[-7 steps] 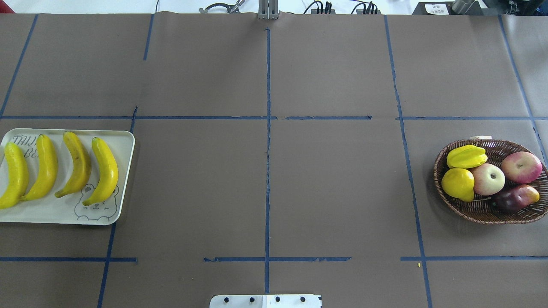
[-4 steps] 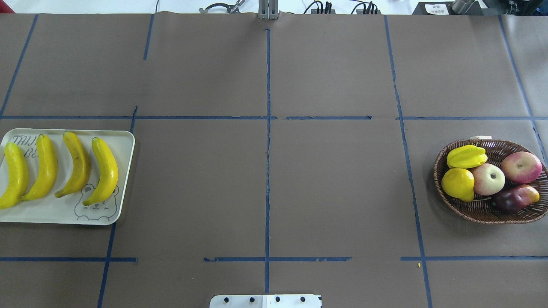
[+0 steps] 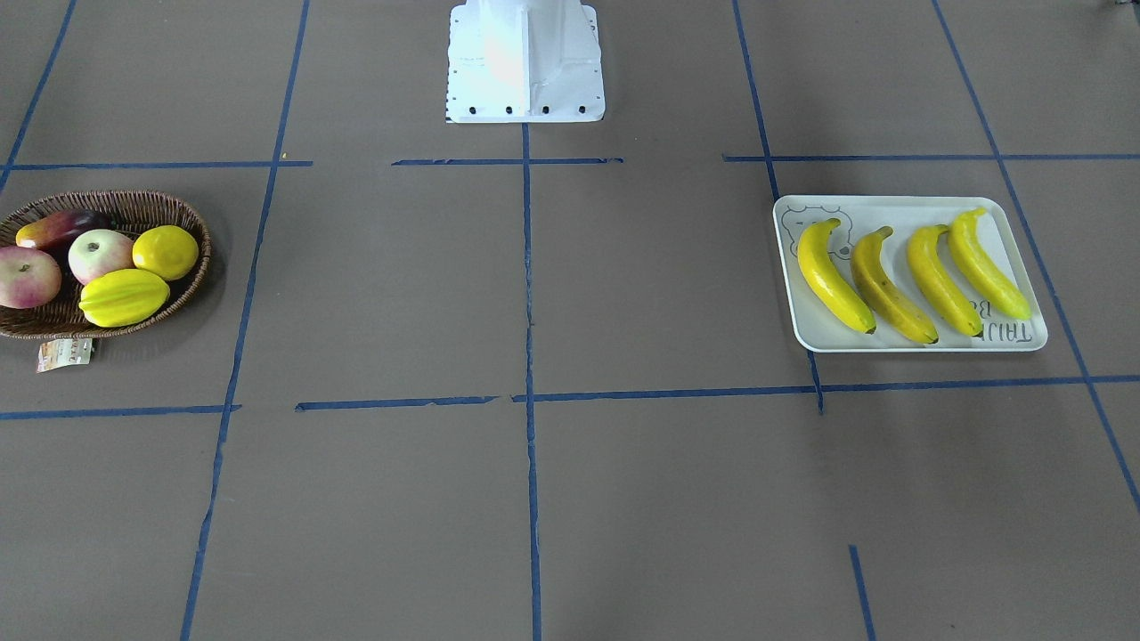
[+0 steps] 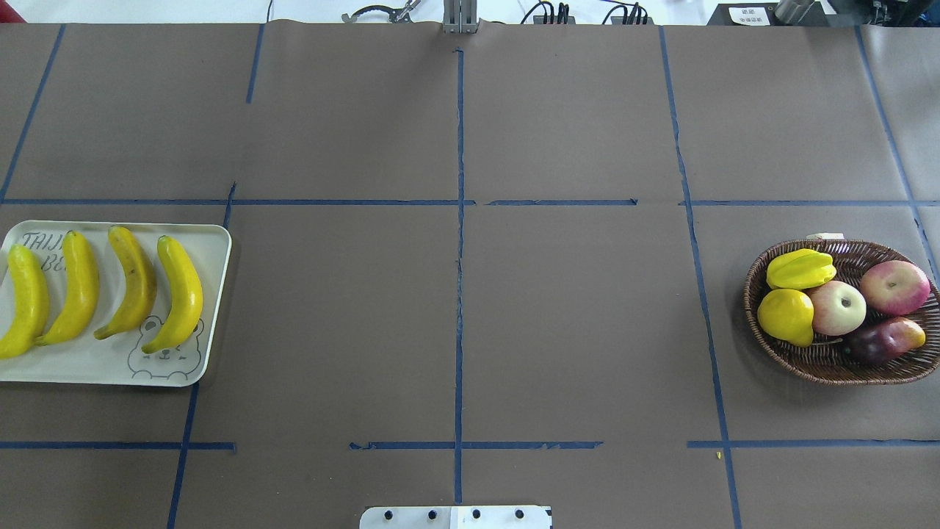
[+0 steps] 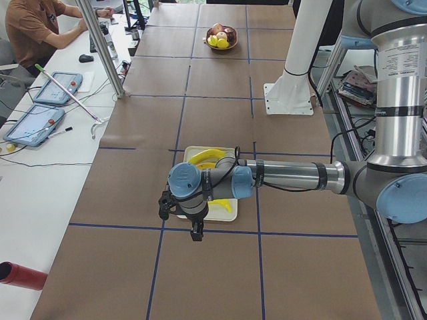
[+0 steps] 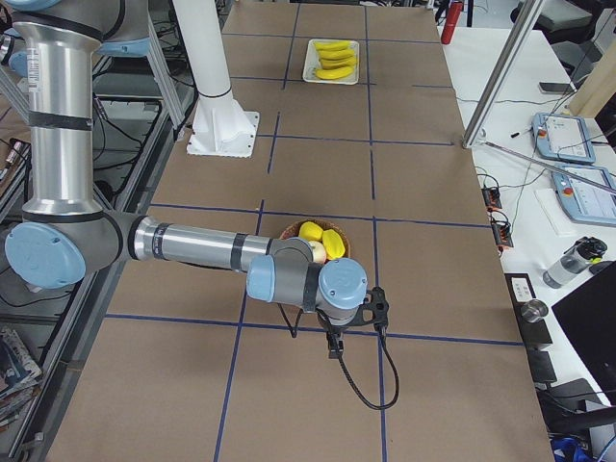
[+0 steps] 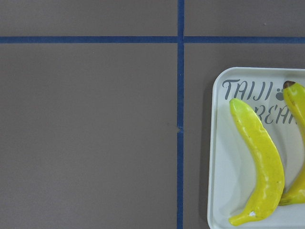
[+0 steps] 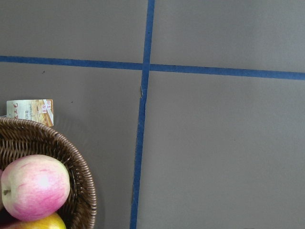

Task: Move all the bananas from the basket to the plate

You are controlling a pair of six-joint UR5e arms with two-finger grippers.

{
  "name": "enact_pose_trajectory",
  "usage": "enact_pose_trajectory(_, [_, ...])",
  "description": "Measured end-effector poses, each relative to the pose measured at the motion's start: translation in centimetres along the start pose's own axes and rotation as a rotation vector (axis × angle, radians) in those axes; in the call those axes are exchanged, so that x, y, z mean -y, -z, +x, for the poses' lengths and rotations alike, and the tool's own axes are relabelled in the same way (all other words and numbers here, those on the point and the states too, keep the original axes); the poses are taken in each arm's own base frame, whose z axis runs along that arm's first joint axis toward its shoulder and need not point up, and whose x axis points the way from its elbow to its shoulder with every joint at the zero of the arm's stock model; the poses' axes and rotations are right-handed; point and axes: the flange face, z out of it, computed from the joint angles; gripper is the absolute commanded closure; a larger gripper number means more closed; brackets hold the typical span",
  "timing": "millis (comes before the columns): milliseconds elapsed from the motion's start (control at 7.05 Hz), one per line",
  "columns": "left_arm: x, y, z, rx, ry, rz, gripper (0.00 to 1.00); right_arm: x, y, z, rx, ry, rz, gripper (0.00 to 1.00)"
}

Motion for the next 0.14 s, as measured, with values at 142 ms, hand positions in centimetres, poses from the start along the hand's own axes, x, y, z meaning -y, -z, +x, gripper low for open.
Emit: enact_pose_trajectory(142, [0.07, 0.03, 0.03, 0.000, 0.000, 0.001, 0.00, 0.00, 0.01, 0.01, 0.000, 0.000, 0.000, 0.00])
